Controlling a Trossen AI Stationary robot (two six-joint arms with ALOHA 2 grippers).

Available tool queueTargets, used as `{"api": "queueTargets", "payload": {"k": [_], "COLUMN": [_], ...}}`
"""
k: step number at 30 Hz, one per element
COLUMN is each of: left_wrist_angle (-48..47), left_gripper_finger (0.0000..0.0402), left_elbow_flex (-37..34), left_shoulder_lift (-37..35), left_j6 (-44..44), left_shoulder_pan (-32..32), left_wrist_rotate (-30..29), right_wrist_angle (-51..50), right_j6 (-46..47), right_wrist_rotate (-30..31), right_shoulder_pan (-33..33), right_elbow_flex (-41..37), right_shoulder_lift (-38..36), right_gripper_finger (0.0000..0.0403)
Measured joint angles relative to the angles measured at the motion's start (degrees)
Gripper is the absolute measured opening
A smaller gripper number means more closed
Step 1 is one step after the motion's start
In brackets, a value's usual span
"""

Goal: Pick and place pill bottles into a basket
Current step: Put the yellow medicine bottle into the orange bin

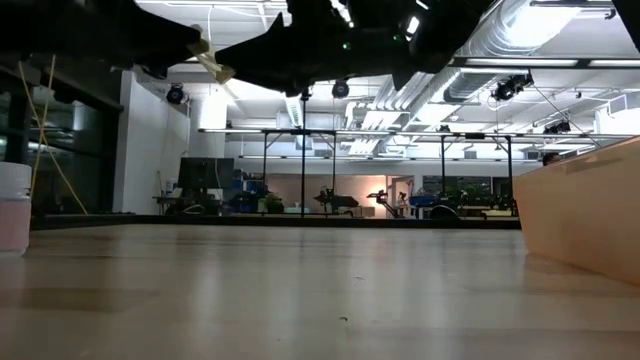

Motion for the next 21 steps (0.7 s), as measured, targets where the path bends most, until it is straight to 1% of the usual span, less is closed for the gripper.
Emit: {"api": "queueTargets", "payload": {"k": [4,10,21], "left_wrist_angle": [0.85,0.96,1.88], "left_gripper_finger": [0.017,0.017,0.017], "left_elbow_flex": [0.0,0.0,0.0], "left_shoulder_lift": [0.0,0.0,0.0], "left_j6": [0.01,0.02,0.06], "left_shoulder_pan": [0.0,0.0,0.0], "left_wrist_rotate": [-0.02,-0.02,-0.02], "right_wrist_angle": [0.3,0.83,3.03], "right_j6": [-0.02,0.12,3.58], "right_wrist_rotate": [1.36,1.17,1.12], "right_shoulder_pan": [0.0,0.02,0.09], "right_elbow_flex": [-0.02,-0.04,-0.07], "right_shoulder_lift": [0.0,0.0,0.0], "right_gripper_finger": [0.0236,0.0236,0.0236]}}
